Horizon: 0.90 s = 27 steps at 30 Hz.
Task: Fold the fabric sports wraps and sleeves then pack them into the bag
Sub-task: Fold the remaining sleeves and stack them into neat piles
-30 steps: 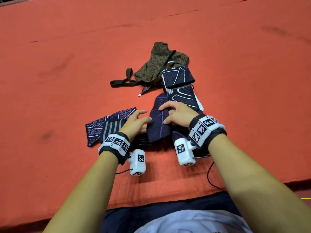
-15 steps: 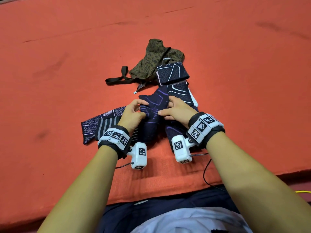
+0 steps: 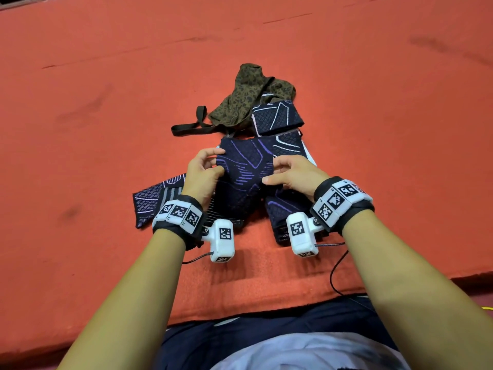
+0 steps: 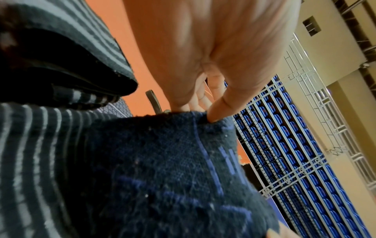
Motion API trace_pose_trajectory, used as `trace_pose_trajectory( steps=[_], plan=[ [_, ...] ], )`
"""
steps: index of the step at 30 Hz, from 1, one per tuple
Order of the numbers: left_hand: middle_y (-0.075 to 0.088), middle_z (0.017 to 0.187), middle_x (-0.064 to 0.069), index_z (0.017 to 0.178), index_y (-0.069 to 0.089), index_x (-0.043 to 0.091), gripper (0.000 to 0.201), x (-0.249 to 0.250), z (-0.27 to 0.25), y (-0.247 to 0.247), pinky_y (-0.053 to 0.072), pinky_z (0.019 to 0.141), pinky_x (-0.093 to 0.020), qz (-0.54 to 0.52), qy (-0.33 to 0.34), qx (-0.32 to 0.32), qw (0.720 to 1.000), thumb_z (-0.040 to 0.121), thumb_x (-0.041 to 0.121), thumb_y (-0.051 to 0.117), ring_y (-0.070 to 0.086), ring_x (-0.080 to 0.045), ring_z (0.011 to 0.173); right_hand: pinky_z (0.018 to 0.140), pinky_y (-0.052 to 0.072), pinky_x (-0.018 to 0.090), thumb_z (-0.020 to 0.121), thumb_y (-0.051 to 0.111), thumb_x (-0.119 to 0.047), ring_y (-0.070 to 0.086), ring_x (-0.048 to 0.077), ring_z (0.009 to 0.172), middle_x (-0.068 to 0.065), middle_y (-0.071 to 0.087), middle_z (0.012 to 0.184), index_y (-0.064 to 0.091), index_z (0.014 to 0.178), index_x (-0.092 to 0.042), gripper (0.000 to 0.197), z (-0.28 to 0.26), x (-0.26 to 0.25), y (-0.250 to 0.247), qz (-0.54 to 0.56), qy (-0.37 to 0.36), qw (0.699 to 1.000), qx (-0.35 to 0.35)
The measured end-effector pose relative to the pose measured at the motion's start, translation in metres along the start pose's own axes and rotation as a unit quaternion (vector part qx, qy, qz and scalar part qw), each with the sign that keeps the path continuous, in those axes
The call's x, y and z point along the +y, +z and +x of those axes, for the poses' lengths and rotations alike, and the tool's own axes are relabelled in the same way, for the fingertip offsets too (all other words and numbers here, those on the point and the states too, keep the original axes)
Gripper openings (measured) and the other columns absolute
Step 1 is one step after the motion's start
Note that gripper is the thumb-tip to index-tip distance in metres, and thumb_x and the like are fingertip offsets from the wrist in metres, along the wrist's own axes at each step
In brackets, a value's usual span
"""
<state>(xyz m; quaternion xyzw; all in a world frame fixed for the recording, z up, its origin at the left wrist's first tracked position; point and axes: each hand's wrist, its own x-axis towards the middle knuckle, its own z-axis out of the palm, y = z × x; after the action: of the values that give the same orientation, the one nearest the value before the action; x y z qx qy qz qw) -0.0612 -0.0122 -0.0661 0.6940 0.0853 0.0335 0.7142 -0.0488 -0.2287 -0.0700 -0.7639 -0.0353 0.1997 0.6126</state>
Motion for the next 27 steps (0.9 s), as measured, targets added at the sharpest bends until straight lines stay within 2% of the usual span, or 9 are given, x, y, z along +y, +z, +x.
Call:
trace_pose_trajectory(
  steps=[3,7,10,11,13,17,22,25,27],
  plan=[
    [0.068,0.087,-0.006,0.113,0.059,0.013,0.047,0.004,0.001,-0.004,0.052,0.053,-0.023,-0.024,-0.004,0.004,1.0,0.082,-0.021,0.048,0.065,-0.018,0.072,0.068,0.044,0.021,0.081,0.079,-0.011,0.058,0.015,0.076,0.011,0.067,0.086,0.066,0.096,0.004,0.025,0.001,0.002,-0.002,-0.015,-0.005,1.0,0.025],
    [0.069,0.095,-0.011,0.12,0.063,0.02,0.055,0.002,0.0,-0.012,0.051,0.057,-0.02,-0.027,0.003,-0.014,1.0,0.083,-0.019,0.05,0.066,-0.013,0.072,0.058,0.042,0.014,0.087,0.073,-0.008,0.059,0.002,0.061,0.0,0.067,0.08,0.066,0.088,-0.014,0.009,-0.001,0.003,-0.001,0.039,-0.022,0.995,0.088],
    [0.071,0.109,-0.015,0.119,0.067,0.015,0.046,-0.001,0.001,-0.013,0.056,0.083,-0.027,-0.03,0.001,-0.016,0.999,0.086,-0.015,0.057,0.068,-0.021,0.096,0.058,0.044,0.012,0.09,0.068,-0.001,0.062,-0.001,0.065,-0.001,0.07,0.086,0.065,0.107,-0.012,0.022,-0.006,-0.002,-0.001,0.057,-0.049,0.995,0.07],
    [0.071,0.111,-0.014,0.118,0.068,0.012,0.043,-0.003,0.002,-0.014,0.055,0.087,-0.027,-0.027,-0.003,-0.013,1.0,0.086,-0.015,0.059,0.067,-0.023,0.102,0.059,0.044,0.01,0.09,0.066,0.004,0.064,-0.004,0.066,-0.002,0.069,0.088,0.062,0.115,-0.011,0.03,-0.006,-0.003,-0.001,0.049,-0.06,0.995,0.06],
    [0.074,0.104,-0.011,0.115,0.07,0.008,0.041,-0.004,0.004,-0.014,0.054,0.085,-0.025,-0.015,-0.018,-0.01,1.0,0.082,-0.015,0.063,0.068,-0.023,0.099,0.061,0.043,0.008,0.09,0.064,0.007,0.061,-0.008,0.063,-0.004,0.066,0.083,0.057,0.125,-0.012,0.041,-0.002,-0.005,-0.003,0.015,-0.074,0.995,0.064],
    [0.074,0.106,-0.019,0.109,0.073,0.006,0.039,-0.004,0.005,-0.014,0.052,0.1,-0.04,0.003,-0.024,-0.021,0.999,0.076,-0.014,0.068,0.069,-0.03,0.106,0.068,0.04,0.02,0.09,0.068,-0.004,0.055,0.002,0.06,-0.005,0.06,0.075,0.05,0.137,-0.02,0.053,0.007,-0.006,-0.007,-0.032,-0.08,0.993,0.085],
    [0.076,0.097,-0.012,0.11,0.072,-0.001,0.03,0.0,0.006,-0.009,0.057,0.081,-0.024,0.023,0.008,0.009,1.0,0.082,-0.009,0.07,0.072,-0.015,0.088,0.067,0.045,0.024,0.089,0.069,-0.003,0.054,0.008,0.064,-0.002,0.056,0.082,0.042,0.123,-0.016,0.046,0.009,-0.01,-0.001,0.014,-0.078,0.99,0.119],
    [0.076,0.1,-0.012,0.105,0.074,0.001,0.025,-0.004,0.01,-0.012,0.055,0.082,-0.025,0.035,0.015,0.017,0.999,0.081,-0.004,0.074,0.072,-0.016,0.091,0.07,0.048,0.033,0.088,0.07,-0.006,0.055,0.016,0.072,-0.002,0.059,0.082,0.05,0.11,-0.022,0.034,0.011,-0.009,-0.002,0.031,-0.093,0.984,0.146],
    [0.076,0.1,-0.012,0.103,0.075,0.003,0.022,-0.006,0.012,-0.012,0.055,0.082,-0.024,0.044,0.015,0.018,0.999,0.082,-0.003,0.074,0.071,-0.016,0.092,0.072,0.049,0.034,0.088,0.069,-0.002,0.056,0.019,0.075,-0.002,0.06,0.08,0.059,0.106,-0.018,0.026,0.011,-0.011,-0.002,0.036,-0.096,0.985,0.137]
  ],
)
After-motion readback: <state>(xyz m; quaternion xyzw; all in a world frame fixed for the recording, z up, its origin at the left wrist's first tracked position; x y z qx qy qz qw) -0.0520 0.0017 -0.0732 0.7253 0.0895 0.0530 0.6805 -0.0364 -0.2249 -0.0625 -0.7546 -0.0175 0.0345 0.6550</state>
